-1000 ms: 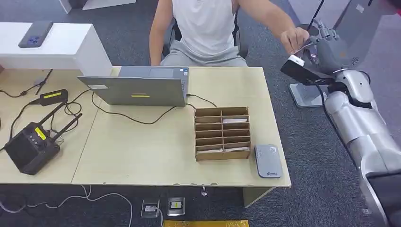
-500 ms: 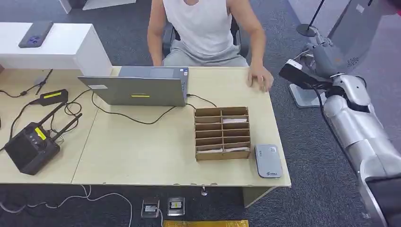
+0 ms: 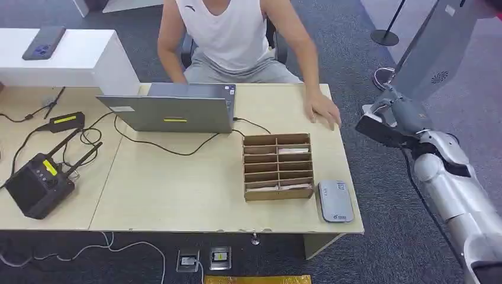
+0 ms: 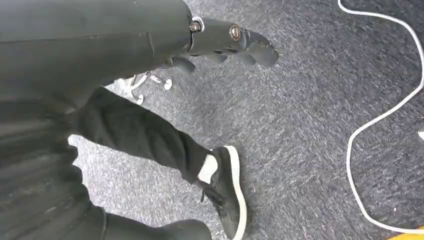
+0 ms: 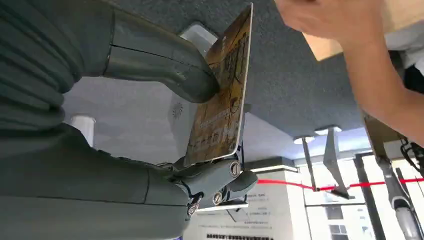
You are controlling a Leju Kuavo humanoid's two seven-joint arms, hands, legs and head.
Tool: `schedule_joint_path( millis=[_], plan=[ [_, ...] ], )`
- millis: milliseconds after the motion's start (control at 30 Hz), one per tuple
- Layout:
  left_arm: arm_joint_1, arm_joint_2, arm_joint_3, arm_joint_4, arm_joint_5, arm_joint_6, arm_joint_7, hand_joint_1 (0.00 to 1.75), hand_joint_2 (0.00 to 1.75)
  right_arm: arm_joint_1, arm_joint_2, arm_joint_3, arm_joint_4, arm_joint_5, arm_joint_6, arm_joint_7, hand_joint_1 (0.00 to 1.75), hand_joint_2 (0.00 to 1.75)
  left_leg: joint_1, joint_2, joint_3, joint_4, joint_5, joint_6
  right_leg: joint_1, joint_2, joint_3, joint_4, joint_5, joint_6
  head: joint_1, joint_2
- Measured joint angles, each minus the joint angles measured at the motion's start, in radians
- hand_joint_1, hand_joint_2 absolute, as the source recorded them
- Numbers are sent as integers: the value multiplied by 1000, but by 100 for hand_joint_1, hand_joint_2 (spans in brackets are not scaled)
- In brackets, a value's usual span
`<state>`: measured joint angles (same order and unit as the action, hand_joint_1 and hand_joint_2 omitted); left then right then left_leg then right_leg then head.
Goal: Pass the card to the sensor for recognition and then transmit it.
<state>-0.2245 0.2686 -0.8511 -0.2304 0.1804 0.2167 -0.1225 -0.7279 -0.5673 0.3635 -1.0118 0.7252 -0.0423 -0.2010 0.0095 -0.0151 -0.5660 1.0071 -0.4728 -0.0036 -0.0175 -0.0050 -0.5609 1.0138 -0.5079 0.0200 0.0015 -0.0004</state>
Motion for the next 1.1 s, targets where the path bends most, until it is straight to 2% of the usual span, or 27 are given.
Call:
schedule_joint_path(
  millis=[233, 367, 533, 800, 1100],
  plan=[
    [0, 4, 0, 1, -14, 7, 0, 0, 175, 147, -45, -74, -167, 28, 115, 47, 175, 175, 0, 0, 0, 0, 0, 0, 0, 0, 0, 0, 0, 0, 1, 0],
    [-2, 8, 0, 1, -23, 5, 0, 0, 175, 218, -53, -106, -266, 43, 192, 74, 175, 175, 0, 0, 0, 0, 0, 0, 0, 0, 0, 0, 0, 0, 1, 0],
    [-1, 8, 0, 1, -24, 5, 0, 0, 175, 300, -55, -117, -373, 37, 248, 104, 175, 175, 0, 0, 0, 0, 0, 0, 0, 0, 0, 0, 0, 0, 1, 0],
    [2, 8, 1, 1, -25, 9, 0, 0, 175, 389, -46, -115, -467, 34, 273, 115, 175, 175, 0, 0, 0, 0, 0, 0, 0, 0, 0, 0, 0, 0, 1, 0],
    [3, 7, 2, 1, -37, 15, 0, 0, 175, 451, -30, -109, -486, 46, 269, 135, 175, 175, 0, 0, 0, 0, 0, 0, 0, 0, 0, 0, 0, 0, 0, 0]
  ],
)
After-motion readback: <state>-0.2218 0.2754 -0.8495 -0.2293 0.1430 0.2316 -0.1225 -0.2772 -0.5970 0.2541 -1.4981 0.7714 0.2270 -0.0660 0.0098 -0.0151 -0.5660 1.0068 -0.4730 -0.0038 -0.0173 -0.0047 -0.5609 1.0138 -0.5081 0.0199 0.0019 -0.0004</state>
